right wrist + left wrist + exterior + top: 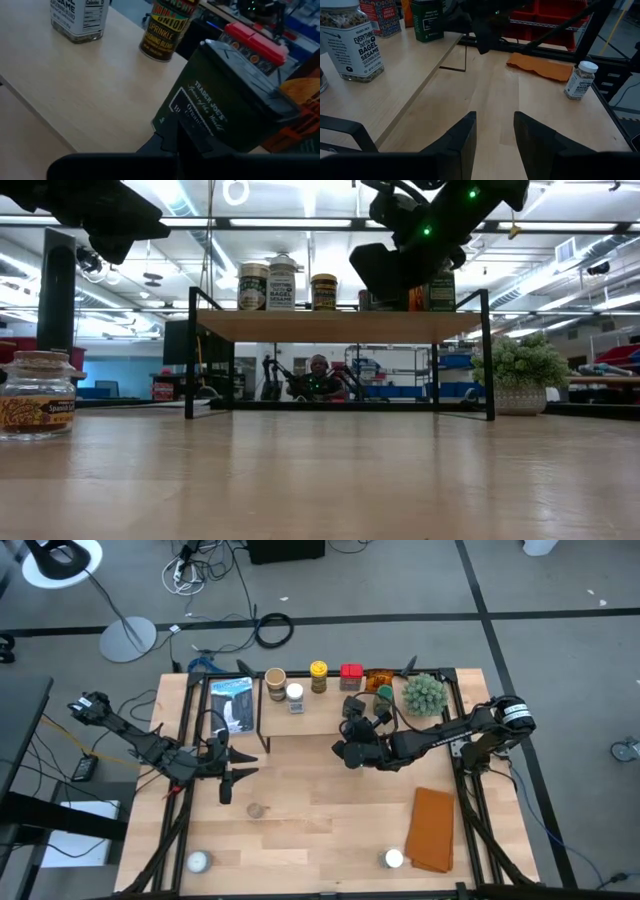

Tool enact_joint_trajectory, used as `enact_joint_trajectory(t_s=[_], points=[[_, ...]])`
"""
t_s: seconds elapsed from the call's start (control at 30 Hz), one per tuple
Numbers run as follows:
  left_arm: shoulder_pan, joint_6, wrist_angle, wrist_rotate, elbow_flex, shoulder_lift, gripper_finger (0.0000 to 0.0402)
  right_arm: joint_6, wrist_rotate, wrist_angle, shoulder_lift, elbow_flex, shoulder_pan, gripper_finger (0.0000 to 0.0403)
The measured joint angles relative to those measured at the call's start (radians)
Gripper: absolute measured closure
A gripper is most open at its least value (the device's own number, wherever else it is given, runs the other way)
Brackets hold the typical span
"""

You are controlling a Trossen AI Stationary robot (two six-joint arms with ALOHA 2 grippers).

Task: Shelf spices
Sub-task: Adjust the black seasoning can on the shelf

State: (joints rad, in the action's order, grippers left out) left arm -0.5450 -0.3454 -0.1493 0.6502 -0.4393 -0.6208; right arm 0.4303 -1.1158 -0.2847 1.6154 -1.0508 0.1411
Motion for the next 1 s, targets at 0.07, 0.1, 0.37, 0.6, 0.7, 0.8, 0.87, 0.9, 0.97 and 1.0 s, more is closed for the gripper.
enact_joint_trajectory(t_s=[0.07, 0.1, 0.37, 0.6, 0.7, 0.8, 0.87, 0.9, 0.97, 1.0], points=[[0.000, 0.000, 0.000, 0.000, 0.000, 0.000, 0.0266, -0.014, -0.009, 0.001, 0.000, 0.000, 0.000, 0.0403], [0.000, 0.000, 0.000, 0.000, 0.000, 0.000, 0.0266, -0.014, -0.008, 0.002, 0.000, 0.000, 0.000, 0.0403], [0.000, 0.000, 0.000, 0.000, 0.000, 0.000, 0.0266, 0.015, 0.090, -0.027, -0.015, -0.040, 0.032, 0.0403], [0.000, 0.000, 0.001, 0.000, 0.000, 0.000, 0.0266, 0.207, 0.182, -0.243, -0.037, -0.101, 0.040, 0.0403], [0.000, -0.001, 0.001, 0.000, 0.000, 0.000, 0.0266, 0.353, 0.249, -0.359, -0.040, -0.123, 0.054, 0.0403], [0.000, -0.001, -0.001, 0.000, 0.000, 0.000, 0.0266, 0.496, 0.257, -0.394, -0.067, -0.127, 0.119, 0.0403], [0.000, -0.001, -0.003, 0.000, 0.000, 0.000, 0.0266, 0.592, 0.243, -0.406, -0.097, -0.128, 0.190, 0.0403], [0.000, -0.001, -0.002, 0.000, 0.000, 0.000, 0.0266, 0.638, 0.219, -0.423, -0.115, -0.128, 0.230, 0.0403], [0.000, -0.001, -0.004, 0.000, 0.000, 0.000, 0.0266, 0.757, 0.149, -0.481, -0.145, -0.128, 0.325, 0.0403], [0.000, -0.001, -0.004, 0.000, 0.000, 0.000, 0.0266, 0.823, 0.109, -0.522, -0.156, -0.128, 0.374, 0.0403]])
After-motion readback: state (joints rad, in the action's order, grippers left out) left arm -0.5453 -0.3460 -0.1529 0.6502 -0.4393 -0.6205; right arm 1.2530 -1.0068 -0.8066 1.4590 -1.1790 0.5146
